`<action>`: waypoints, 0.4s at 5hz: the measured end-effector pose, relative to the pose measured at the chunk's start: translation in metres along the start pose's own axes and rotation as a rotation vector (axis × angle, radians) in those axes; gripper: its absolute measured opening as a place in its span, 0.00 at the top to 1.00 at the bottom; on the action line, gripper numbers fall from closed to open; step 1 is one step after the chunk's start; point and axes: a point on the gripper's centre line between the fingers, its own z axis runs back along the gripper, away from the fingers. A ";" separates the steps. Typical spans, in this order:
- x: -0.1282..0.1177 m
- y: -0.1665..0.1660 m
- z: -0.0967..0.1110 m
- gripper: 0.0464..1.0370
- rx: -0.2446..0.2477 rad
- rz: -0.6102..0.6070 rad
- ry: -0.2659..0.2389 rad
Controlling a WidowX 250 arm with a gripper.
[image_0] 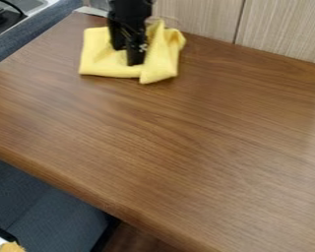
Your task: Move the cloth to the left edge of the table
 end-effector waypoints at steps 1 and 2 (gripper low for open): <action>-0.012 0.013 0.002 0.04 0.009 0.041 0.017; -0.015 0.014 0.006 0.04 0.001 0.045 0.033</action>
